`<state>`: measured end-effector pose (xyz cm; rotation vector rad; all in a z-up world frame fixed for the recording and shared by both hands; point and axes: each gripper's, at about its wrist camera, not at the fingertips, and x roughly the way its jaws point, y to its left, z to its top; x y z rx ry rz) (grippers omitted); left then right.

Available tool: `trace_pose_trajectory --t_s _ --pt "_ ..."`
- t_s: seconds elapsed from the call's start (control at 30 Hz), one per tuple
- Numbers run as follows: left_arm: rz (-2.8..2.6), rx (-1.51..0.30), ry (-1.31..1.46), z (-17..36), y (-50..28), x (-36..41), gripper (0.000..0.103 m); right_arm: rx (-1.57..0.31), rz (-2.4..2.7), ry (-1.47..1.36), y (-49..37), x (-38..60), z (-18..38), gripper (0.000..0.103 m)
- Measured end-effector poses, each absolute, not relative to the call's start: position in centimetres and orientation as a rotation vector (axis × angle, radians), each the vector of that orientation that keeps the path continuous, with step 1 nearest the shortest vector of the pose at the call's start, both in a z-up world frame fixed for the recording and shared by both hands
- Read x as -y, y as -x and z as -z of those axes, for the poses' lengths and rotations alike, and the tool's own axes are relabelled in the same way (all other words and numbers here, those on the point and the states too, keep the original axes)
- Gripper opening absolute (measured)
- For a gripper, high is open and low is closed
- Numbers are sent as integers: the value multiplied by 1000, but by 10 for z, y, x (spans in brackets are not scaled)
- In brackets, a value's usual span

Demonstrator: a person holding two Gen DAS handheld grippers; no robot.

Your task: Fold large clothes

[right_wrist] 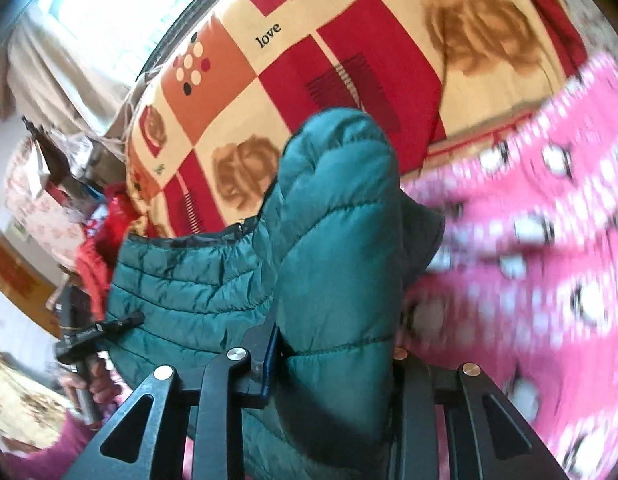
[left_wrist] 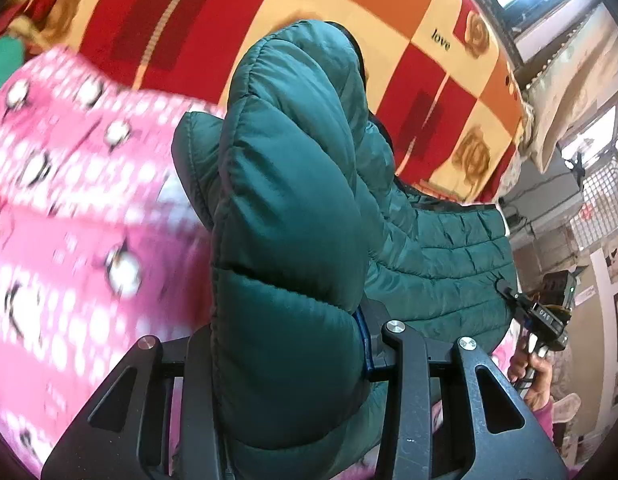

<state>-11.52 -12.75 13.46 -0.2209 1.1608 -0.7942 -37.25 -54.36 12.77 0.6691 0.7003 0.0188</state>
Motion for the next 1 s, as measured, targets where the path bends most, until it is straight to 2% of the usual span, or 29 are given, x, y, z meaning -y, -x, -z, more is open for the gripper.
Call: trace_pose_trajectory --t_s 0.1,0.2,0.23,0.27,0.3,0.37,0.6,0.7,0.73,1.0 --pt "752 -1198 196 -117 126 115 40 -742 -2 -664 393 530 -118 30" --pt "680 -1242 210 -93 121 110 59 -819 75 -637 390 522 -91 33" --pt "659 -1246 218 -86 118 109 67 -840 101 -626 385 520 -80 40" --pt "647 -1244 233 -83 116 108 71 -851 116 -627 385 522 -73 45" --pt "635 -1238 250 -82 117 106 72 -860 145 -632 382 522 -67 54" --pt "613 -1210 235 -86 121 106 77 -856 185 -632 381 522 -65 57" --pt "491 -1005 30 -127 160 98 79 -847 289 -500 398 509 -100 61" --pt "443 -919 -35 -142 183 104 79 -803 311 -440 408 494 -120 76" --pt "431 -902 -47 -143 188 105 79 -778 309 -427 411 486 -127 77" --pt "385 -832 -101 -145 226 140 79 -711 315 -358 401 426 -134 77"
